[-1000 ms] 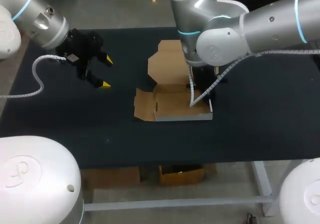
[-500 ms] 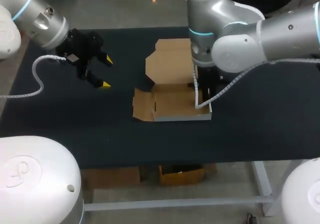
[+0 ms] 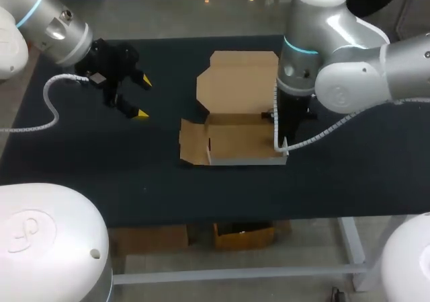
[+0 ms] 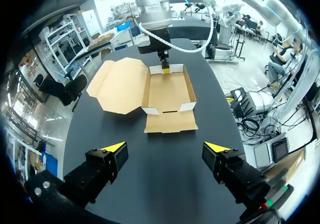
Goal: Assemble the packaging by folding the flat box into shape, placing the metal phone stand inside, and closing the box properly
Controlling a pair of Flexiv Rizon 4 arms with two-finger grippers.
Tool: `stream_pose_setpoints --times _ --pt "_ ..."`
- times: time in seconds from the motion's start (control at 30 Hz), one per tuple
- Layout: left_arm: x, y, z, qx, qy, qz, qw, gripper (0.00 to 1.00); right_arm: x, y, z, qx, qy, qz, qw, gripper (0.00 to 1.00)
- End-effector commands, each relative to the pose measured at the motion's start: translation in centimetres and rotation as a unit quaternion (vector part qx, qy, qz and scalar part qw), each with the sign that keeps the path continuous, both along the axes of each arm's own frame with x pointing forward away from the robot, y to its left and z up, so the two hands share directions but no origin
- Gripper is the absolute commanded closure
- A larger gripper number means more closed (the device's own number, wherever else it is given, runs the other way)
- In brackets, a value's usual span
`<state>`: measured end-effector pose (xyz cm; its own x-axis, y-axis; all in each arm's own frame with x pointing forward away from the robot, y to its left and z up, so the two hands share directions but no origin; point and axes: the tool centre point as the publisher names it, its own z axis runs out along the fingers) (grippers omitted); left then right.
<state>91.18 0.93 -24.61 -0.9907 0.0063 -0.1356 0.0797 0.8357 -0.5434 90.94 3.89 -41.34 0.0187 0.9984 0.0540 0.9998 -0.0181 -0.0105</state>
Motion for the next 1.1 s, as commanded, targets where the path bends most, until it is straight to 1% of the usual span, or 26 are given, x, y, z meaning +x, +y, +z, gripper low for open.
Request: stream_pose_setpoints --times 0.03,0.27,0.3,0.5,1.1 --pt "0.04 -0.03 0.01 0.001 0.000 0.000 1.000 0.00 0.22 0.12 -0.14 0.001 0.006 0.001 1.000 1.00" --pt "0.04 -0.03 0.01 0.001 0.000 0.000 1.000 0.00 0.33 0.33 -0.04 -0.008 0.016 0.000 1.000 1.00" --pt "0.04 -0.03 0.01 0.001 0.000 0.000 1.000 0.00 0.37 0.36 0.00 -0.015 0.022 -0.002 1.000 1.00" --pt "0.04 -0.03 0.01 0.001 0.000 0.000 1.000 0.00 0.49 0.53 -0.07 -0.027 0.030 -0.006 0.999 1.00" --pt "0.04 -0.03 0.01 0.001 0.000 0.000 1.000 0.00 0.27 0.33 -0.23 -0.029 0.029 -0.013 0.999 1.00"
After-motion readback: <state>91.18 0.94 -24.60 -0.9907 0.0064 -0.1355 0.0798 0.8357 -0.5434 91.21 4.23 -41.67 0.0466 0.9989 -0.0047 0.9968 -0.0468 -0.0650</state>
